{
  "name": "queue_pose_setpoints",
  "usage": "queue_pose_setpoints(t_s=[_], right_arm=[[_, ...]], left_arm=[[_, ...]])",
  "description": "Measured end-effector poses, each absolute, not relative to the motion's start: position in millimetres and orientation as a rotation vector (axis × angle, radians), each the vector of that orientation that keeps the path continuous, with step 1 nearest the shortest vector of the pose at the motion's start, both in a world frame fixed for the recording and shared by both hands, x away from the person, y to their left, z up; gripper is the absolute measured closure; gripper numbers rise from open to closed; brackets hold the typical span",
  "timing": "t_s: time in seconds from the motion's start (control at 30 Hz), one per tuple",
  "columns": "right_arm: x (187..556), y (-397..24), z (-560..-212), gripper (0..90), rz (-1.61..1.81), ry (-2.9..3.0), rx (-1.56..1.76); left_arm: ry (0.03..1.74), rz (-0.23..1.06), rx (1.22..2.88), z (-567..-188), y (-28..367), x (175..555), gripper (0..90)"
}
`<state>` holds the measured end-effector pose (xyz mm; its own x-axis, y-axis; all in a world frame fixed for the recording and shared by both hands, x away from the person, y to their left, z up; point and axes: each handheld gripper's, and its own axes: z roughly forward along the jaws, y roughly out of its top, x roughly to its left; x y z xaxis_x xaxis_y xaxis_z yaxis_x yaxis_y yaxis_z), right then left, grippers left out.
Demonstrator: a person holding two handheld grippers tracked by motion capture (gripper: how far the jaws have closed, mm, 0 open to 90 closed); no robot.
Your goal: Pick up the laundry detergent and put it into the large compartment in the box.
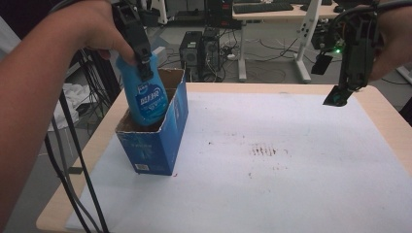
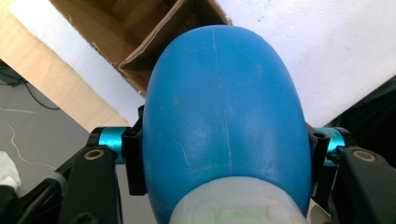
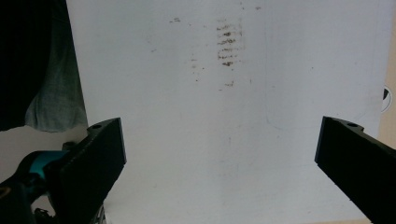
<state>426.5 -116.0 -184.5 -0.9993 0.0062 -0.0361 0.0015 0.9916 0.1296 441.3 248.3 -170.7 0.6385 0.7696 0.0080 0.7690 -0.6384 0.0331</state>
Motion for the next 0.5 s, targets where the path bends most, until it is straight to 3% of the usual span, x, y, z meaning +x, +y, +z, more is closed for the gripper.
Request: queue_pose_setpoints(t_s=[0.5], right_arm=[[425.9,-113.1,-186.4,1.0,0.189,3.094,-0.007]], left_arm=[[1.105,0.007,2.941,-227.2,248.7,445.1,37.6]])
